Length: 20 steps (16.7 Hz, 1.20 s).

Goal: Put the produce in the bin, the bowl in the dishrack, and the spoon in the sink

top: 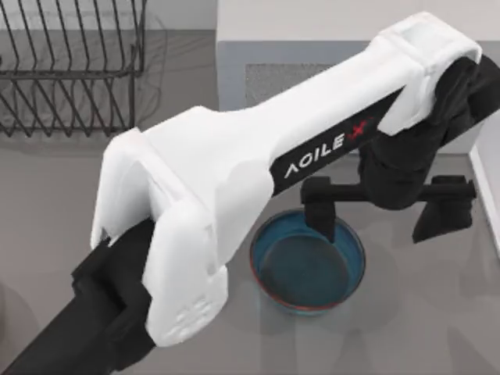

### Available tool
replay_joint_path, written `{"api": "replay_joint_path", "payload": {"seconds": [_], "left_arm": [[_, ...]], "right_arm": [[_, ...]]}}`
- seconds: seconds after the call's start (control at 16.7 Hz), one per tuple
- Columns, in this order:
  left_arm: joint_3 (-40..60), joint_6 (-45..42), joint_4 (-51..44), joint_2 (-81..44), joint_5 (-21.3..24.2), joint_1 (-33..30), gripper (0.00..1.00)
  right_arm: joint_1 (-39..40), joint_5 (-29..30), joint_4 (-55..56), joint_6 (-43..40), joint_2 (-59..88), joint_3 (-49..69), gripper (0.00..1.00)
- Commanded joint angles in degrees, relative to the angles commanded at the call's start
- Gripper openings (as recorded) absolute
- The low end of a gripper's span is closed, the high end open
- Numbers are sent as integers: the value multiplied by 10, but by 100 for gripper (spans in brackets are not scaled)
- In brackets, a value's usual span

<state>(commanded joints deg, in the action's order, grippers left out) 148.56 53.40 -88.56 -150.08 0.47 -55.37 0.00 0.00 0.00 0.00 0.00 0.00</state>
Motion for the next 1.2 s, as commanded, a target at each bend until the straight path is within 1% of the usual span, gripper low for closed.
{"api": "replay_joint_path", "payload": {"seconds": [0.18,0.36,0.48,0.72,1.2], "left_arm": [[-125,1,91,30,0,0,100],[-205,2,156,47,-1,-1,100],[-228,2,178,51,-1,-1,100],[-231,2,180,52,-1,-1,100],[-231,2,180,52,-1,-1,40]], "right_arm": [[0,0,0,0,0,0,100],[0,0,0,0,0,0,100],[0,0,0,0,0,0,100],[0,0,0,0,0,0,100],[0,0,0,0,0,0,100]]}}
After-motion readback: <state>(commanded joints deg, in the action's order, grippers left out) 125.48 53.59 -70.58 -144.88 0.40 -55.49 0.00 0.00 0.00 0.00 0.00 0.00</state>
